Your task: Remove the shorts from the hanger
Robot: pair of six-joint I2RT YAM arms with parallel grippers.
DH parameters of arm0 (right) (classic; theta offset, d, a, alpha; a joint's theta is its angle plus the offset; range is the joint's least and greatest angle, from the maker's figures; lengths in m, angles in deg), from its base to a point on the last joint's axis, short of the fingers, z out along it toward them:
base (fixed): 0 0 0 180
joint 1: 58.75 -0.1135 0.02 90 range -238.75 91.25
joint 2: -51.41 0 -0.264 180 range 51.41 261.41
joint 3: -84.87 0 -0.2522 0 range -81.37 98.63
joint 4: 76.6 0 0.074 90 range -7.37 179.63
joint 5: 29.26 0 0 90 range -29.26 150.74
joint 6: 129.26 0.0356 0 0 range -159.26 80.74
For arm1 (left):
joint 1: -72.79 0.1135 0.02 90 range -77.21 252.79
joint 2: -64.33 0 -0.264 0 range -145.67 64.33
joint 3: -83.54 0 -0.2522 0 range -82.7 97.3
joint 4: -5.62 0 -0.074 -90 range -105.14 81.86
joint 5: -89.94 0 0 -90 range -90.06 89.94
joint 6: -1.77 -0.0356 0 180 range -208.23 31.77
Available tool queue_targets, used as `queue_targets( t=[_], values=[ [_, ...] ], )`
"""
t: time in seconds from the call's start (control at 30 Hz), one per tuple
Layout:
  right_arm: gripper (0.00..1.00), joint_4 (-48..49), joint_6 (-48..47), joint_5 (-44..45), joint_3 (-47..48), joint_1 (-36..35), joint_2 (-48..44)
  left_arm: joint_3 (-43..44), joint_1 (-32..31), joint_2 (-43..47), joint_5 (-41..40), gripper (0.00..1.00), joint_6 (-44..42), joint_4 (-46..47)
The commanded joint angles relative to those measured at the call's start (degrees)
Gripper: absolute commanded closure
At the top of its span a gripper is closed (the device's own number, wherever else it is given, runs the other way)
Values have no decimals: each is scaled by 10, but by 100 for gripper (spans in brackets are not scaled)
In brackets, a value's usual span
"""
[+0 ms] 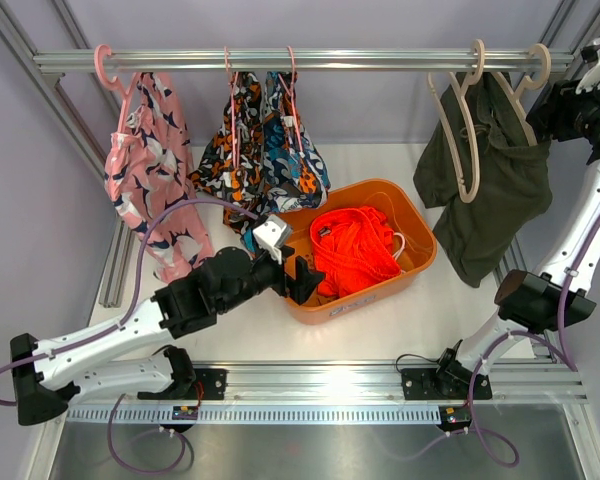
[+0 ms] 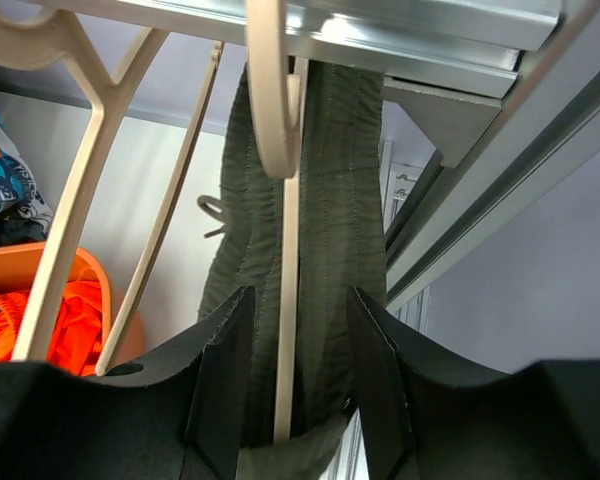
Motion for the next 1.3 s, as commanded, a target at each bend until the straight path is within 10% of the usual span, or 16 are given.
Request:
queue_targets(
  t=[0.0,0.67,0.97,1.27],
  values=[
    [51,32,-15,3,2,-9,9,38,1,-15,14,1,-14,41],
    [57,145,30,25,-107,-38,10,38,0,-22,16,1,2,41],
    [96,182,56,23,-139,-40,-15,51,0,-31,25,1,5,44],
    [100,274,108,12,-167,-41,-98,70,0,-51,37,1,3,46]
  ],
)
